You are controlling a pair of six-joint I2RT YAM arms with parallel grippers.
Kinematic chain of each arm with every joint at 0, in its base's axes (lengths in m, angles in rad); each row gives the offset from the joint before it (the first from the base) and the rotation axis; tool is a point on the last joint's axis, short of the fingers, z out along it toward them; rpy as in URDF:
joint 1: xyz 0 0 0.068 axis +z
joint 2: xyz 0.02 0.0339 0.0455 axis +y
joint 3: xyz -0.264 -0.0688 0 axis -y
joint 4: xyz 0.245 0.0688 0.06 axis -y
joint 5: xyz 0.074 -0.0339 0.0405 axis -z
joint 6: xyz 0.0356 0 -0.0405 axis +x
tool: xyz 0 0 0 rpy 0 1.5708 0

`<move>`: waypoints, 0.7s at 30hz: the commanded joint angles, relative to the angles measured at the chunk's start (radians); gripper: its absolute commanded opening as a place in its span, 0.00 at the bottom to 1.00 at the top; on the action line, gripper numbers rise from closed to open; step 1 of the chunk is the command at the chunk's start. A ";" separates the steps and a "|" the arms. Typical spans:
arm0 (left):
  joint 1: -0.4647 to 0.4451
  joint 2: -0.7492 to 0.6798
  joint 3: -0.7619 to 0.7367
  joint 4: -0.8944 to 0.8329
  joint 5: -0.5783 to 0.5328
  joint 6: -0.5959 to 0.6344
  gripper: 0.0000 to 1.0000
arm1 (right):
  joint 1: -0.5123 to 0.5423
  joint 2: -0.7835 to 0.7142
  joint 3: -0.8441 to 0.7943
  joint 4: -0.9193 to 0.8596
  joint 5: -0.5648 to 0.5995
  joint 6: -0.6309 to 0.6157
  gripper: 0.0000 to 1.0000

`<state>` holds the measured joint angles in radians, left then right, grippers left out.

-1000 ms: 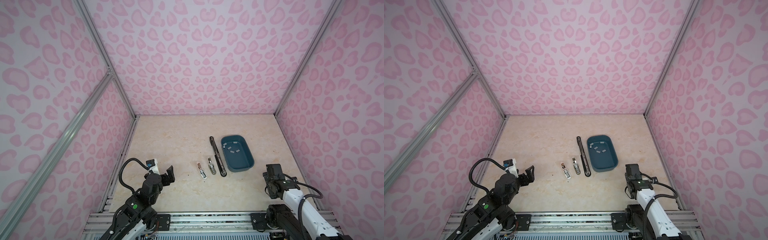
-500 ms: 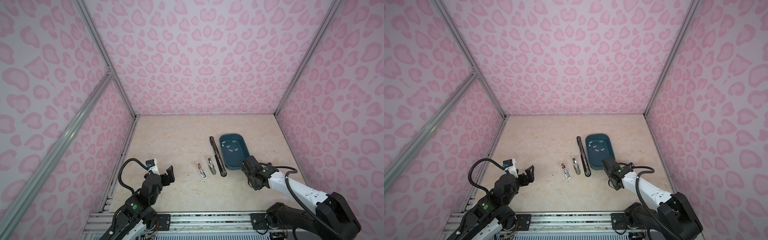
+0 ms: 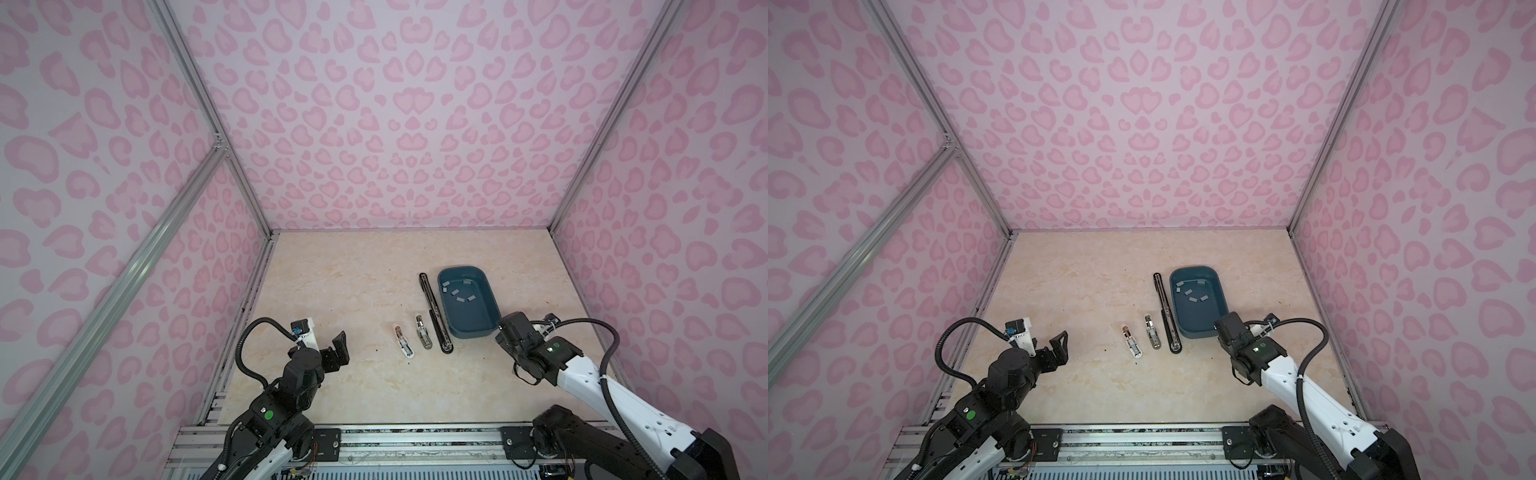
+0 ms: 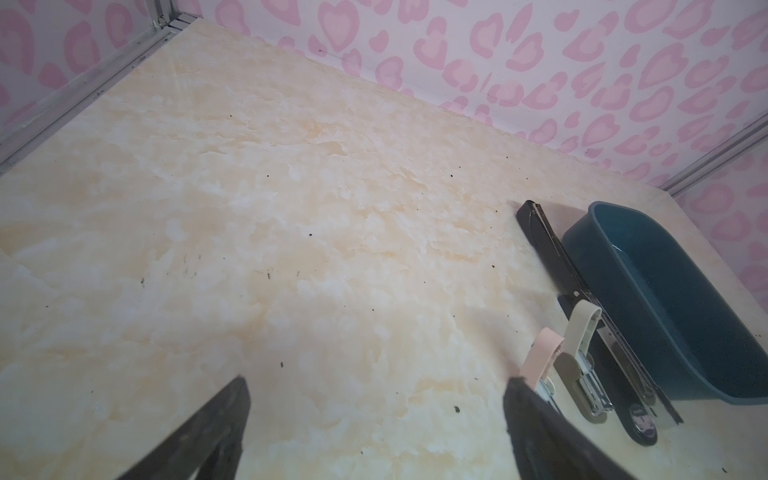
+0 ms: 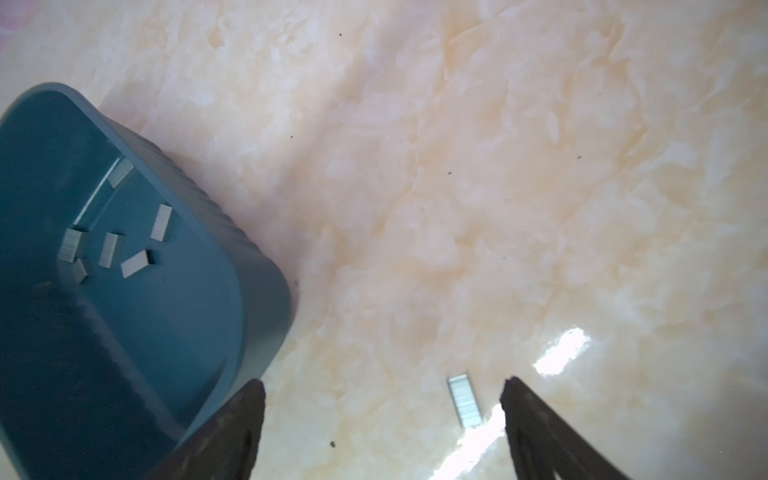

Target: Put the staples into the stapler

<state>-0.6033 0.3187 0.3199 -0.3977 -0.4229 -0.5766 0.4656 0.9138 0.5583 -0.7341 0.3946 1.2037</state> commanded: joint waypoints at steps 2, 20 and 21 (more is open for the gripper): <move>0.000 0.000 -0.002 0.002 -0.001 -0.008 0.96 | -0.083 -0.098 -0.086 -0.017 -0.058 -0.181 0.84; 0.000 -0.002 -0.002 0.003 0.000 -0.007 0.96 | -0.131 -0.070 -0.193 0.090 -0.240 -0.294 0.50; 0.000 -0.002 -0.002 0.003 0.001 -0.006 0.96 | -0.130 -0.059 -0.192 0.092 -0.245 -0.298 0.50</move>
<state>-0.6033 0.3183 0.3195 -0.3977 -0.4225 -0.5766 0.3336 0.8413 0.3714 -0.6712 0.1715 0.9222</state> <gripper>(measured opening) 0.962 0.495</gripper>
